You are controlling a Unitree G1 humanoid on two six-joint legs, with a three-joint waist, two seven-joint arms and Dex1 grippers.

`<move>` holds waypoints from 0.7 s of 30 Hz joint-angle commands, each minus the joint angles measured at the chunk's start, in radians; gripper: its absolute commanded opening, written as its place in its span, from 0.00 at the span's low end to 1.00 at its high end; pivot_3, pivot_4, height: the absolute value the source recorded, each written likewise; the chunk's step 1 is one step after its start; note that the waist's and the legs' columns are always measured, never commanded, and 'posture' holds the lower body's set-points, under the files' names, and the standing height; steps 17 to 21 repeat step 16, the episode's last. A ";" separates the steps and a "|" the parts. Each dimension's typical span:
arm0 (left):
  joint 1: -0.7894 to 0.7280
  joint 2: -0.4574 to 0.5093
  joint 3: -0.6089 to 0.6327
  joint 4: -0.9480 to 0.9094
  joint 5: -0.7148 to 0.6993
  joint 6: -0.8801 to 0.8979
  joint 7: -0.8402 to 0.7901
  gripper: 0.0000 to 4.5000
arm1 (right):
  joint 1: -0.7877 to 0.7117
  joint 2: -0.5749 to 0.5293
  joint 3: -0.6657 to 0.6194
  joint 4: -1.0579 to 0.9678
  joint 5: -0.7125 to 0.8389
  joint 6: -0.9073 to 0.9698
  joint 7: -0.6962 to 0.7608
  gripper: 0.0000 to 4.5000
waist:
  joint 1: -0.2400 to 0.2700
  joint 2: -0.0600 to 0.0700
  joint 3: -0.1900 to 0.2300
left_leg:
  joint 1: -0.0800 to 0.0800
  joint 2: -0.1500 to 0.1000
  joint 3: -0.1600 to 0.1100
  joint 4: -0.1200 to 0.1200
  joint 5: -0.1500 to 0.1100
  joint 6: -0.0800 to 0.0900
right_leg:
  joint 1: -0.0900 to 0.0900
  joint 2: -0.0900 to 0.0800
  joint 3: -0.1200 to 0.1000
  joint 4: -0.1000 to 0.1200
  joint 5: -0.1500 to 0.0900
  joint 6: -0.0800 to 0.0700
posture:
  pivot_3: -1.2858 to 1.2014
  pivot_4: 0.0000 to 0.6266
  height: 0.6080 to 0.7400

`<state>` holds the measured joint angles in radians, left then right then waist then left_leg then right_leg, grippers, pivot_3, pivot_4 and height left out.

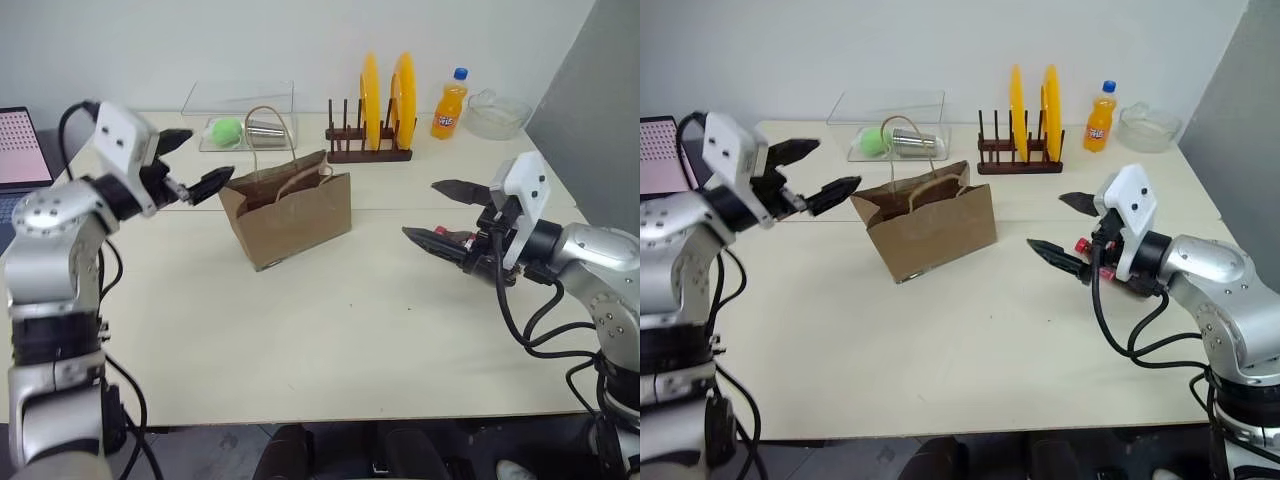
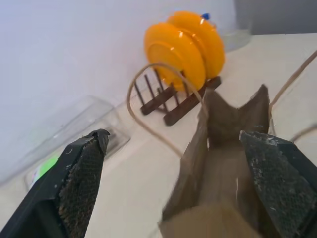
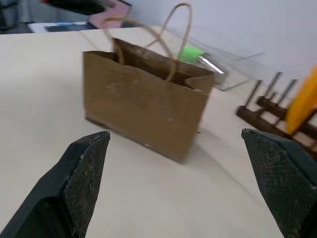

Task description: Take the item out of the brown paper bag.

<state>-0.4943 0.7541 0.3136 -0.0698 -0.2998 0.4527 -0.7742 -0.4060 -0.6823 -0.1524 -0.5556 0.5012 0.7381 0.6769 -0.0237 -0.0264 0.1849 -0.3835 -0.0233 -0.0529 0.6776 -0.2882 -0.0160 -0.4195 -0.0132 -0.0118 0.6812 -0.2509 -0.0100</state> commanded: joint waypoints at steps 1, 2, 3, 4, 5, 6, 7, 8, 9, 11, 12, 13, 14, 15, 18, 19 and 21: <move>0.171 -0.043 0.043 -0.199 0.041 0.043 0.133 1.00 | 0.146 0.009 -0.023 -0.083 -0.110 -0.166 -0.045 1.00 | 0.004 0.000 0.000 | 0.000 0.000 0.000 0.000 0.000 0.000 | 0.000 0.000 0.000 0.000 0.000 0.000 | 0.52 0.24 1.00; 0.219 -0.053 0.042 -0.229 0.048 0.051 0.155 1.00 | 0.200 0.008 -0.016 -0.100 -0.162 -0.222 -0.061 1.00 | 0.008 0.000 0.000 | 0.000 0.000 0.000 0.000 0.000 0.000 | 0.000 0.000 0.000 -0.001 0.000 0.000 | 0.52 0.24 1.00; 0.268 -0.072 0.038 -0.257 0.052 0.050 0.173 1.00 | 0.256 0.022 -0.019 -0.110 -0.200 -0.270 -0.085 1.00 | 0.012 0.000 0.000 | 0.000 0.000 0.001 0.000 0.000 0.000 | 0.000 -0.001 0.000 0.000 0.000 0.000 | 0.52 0.24 1.00; 0.310 -0.090 0.032 -0.279 0.058 0.038 0.188 1.00 | 0.304 0.041 -0.028 -0.113 -0.219 -0.308 -0.102 1.00 | 0.017 0.000 0.000 | 0.000 0.000 0.001 0.000 0.000 0.000 | 0.000 0.000 0.000 0.000 0.000 0.000 | 0.52 0.24 1.00; 0.362 -0.116 0.021 -0.299 0.075 0.002 0.208 1.00 | 0.371 0.074 -0.042 -0.108 -0.222 -0.359 -0.106 1.00 | 0.021 0.000 0.000 | 0.000 0.000 0.000 0.000 0.000 0.000 | 0.000 0.000 0.000 0.000 0.000 0.001 | 0.52 0.24 1.00; 0.395 -0.133 0.013 -0.311 0.086 -0.025 0.222 1.00 | 0.417 0.096 -0.051 -0.102 -0.222 -0.397 -0.107 1.00 | 0.023 0.000 -0.001 | 0.001 0.000 0.001 0.000 0.000 0.000 | 0.001 0.000 0.000 -0.001 -0.001 0.001 | 0.52 0.24 1.00; 0.427 -0.158 0.004 -0.315 0.099 -0.067 0.239 1.00 | 0.481 0.122 -0.062 -0.087 -0.232 -0.424 -0.118 1.00 | 0.024 0.000 -0.001 | 0.002 0.000 0.000 0.000 0.000 0.000 | 0.002 0.000 0.000 -0.001 -0.001 0.002 | 0.52 0.24 1.00; 0.447 -0.174 0.000 -0.316 0.106 -0.095 0.250 1.00 | 0.524 0.140 -0.068 -0.076 -0.240 -0.442 -0.127 1.00 | 0.025 0.000 -0.001 | 0.003 0.000 0.000 0.000 0.000 0.000 | 0.003 0.000 0.000 -0.001 -0.002 0.003 | 0.52 0.24 1.00; 0.466 -0.192 -0.008 -0.315 0.114 -0.114 0.261 1.00 | 0.565 0.166 -0.072 -0.049 -0.259 -0.490 -0.142 1.00 | 0.025 0.000 -0.001 | 0.004 0.000 0.000 0.000 0.000 0.000 | 0.004 0.000 0.000 -0.001 -0.003 0.005 | 0.52 0.24 1.00; 0.488 -0.213 -0.023 -0.306 0.130 -0.137 0.279 1.00 | 0.607 0.208 -0.074 -0.013 -0.284 -0.553 -0.175 1.00 | 0.026 0.000 -0.001 | 0.006 0.000 0.000 0.000 0.000 0.000 | 0.007 0.000 0.000 -0.001 -0.003 0.005 | 0.52 0.24 1.00; 0.494 -0.222 -0.033 -0.299 0.138 -0.151 0.287 1.00 | 0.614 0.231 -0.070 -0.003 -0.296 -0.573 -0.197 1.00 | 0.026 0.000 -0.001 | 0.008 0.000 0.001 0.000 0.000 0.000 | 0.009 0.000 0.000 -0.002 -0.003 0.005 | 0.52 0.24 1.00; 0.495 -0.226 -0.039 -0.293 0.143 -0.161 0.292 1.00 | 0.614 0.244 -0.066 0.002 -0.305 -0.583 -0.211 1.00 | 0.025 0.000 -0.001 | 0.010 0.000 0.001 0.000 0.000 0.000 | 0.010 0.000 0.000 -0.001 -0.003 0.005 | 0.52 0.24 1.00; 0.494 -0.234 -0.043 -0.288 0.141 -0.159 0.300 1.00 | 0.610 0.258 -0.062 0.005 -0.311 -0.588 -0.225 1.00 | 0.023 0.000 -0.001 | 0.011 0.000 0.001 -0.001 0.000 0.000 | 0.012 0.000 0.000 -0.001 -0.003 0.005 | 0.52 0.24 1.00; 0.491 -0.244 -0.046 -0.285 0.139 -0.158 0.308 1.00 | 0.607 0.268 -0.057 0.007 -0.316 -0.595 -0.234 1.00 | 0.021 0.000 -0.001 | 0.013 0.000 0.002 -0.001 0.000 0.000 | 0.012 0.000 0.001 -0.001 -0.003 0.005 | 0.52 0.24 1.00; 0.488 -0.252 -0.043 -0.283 0.127 -0.154 0.313 1.00 | 0.602 0.271 -0.048 0.003 -0.320 -0.594 -0.236 1.00 | 0.021 0.000 -0.001 | 0.014 0.000 0.002 -0.002 0.000 0.000 | 0.013 0.000 0.001 -0.001 -0.003 0.004 | 0.52 0.24 1.00; 0.488 -0.252 -0.043 -0.283 0.127 -0.154 0.313 1.00 | 0.602 0.271 -0.048 0.003 -0.320 -0.594 -0.236 1.00 | 0.021 0.000 -0.001 | 0.014 0.000 0.002 -0.002 0.000 0.000 | 0.013 0.000 0.001 -0.001 -0.003 0.004 | 0.52 0.24 1.00; 0.488 -0.252 -0.043 -0.283 0.127 -0.154 0.313 1.00 | 0.602 0.271 -0.048 0.003 -0.320 -0.594 -0.236 1.00 | 0.021 0.000 -0.001 | 0.014 0.000 0.002 -0.002 0.000 0.000 | 0.013 0.000 0.001 -0.001 -0.003 0.004 | 0.52 0.24 1.00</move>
